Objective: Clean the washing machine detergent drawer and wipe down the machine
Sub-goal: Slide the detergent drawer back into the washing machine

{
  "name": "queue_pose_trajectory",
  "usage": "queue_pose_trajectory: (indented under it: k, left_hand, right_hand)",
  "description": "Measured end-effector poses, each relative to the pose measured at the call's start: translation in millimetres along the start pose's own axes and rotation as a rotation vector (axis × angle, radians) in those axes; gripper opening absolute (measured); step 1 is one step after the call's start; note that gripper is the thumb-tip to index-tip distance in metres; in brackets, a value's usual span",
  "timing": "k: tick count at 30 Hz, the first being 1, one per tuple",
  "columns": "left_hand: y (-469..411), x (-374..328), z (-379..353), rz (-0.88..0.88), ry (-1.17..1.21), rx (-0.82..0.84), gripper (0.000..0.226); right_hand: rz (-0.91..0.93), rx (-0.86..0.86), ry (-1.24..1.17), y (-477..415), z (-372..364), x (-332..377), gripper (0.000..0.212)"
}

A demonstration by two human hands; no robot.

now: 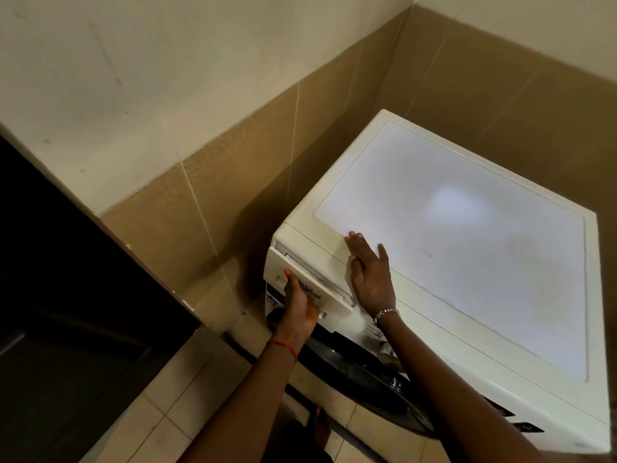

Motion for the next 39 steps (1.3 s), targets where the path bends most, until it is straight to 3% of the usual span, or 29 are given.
queue_pose_trajectory:
  k: [11, 21, 39]
  left_hand:
    - [-8.5, 1.9, -18.5, -0.013, -0.041, 0.014, 0.066]
    - [-5.9, 1.0, -21.9, -0.064, -0.091, -0.093, 0.068]
    - [14.1, -8.0, -28.0, -0.024, -0.066, -0.02, 0.057]
  right_hand:
    - [-0.001, 0.032, 0.023, 0.0, -0.2, 2.0, 0.061]
    - [-0.002, 0.031, 0.06, 1.0, 0.0, 4.6, 0.055]
    - [-0.004, 0.019, 0.08, 1.7, 0.6, 4.5, 0.055]
Point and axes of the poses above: each hand's wrist, its own y-axis away from the middle knuckle, its own z-axis out of the back of the hand, x = y × z, the point moved 6 cm from there along -y, towards the middle knuckle, and after that the axes turned 8 degrees about -z, right-handed, at the moved point
